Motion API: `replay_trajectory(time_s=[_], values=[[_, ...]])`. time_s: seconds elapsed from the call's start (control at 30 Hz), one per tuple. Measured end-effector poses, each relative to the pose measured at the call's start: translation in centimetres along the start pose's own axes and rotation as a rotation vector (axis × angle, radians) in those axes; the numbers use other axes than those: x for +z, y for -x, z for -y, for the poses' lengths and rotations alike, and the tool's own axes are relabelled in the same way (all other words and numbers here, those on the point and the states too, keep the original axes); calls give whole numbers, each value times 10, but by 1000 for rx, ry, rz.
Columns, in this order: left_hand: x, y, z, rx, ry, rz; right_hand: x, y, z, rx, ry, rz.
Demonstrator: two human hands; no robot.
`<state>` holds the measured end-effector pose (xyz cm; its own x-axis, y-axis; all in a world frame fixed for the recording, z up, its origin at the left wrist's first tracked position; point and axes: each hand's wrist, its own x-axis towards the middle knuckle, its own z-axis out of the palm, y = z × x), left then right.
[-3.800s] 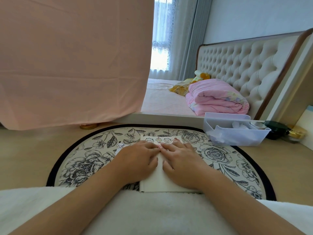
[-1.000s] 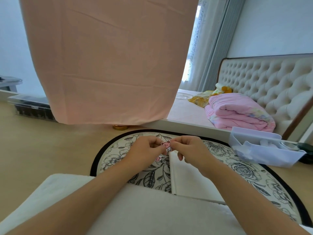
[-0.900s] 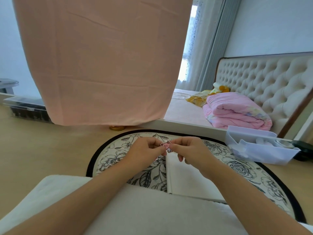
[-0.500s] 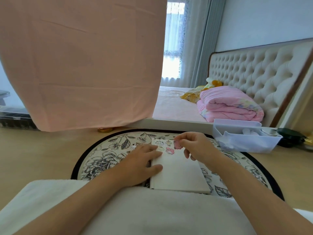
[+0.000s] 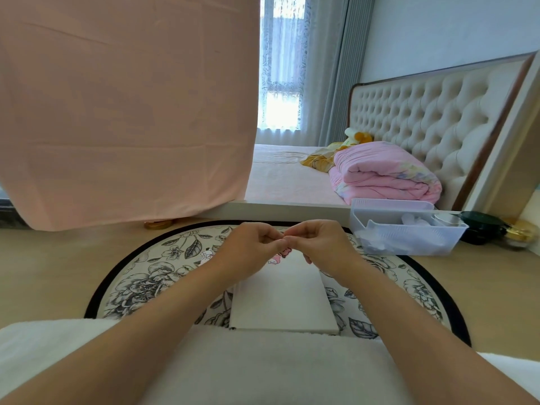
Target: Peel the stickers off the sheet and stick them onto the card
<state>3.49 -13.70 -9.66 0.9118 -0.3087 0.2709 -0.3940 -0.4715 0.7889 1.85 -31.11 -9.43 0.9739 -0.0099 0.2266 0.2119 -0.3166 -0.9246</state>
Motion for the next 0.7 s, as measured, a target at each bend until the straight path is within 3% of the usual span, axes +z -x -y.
replay_trajectory(time_s=[0.23, 0.4, 0.7], values=[[8, 0, 11, -1, 164, -22, -5, -3, -1, 48, 88, 75], [8, -2, 13, -5, 144, -31, -8, -5, 2, -33, 265, 30], [1, 4, 14, 14, 80, -41, -2, -7, -2, -129, 338, 6]])
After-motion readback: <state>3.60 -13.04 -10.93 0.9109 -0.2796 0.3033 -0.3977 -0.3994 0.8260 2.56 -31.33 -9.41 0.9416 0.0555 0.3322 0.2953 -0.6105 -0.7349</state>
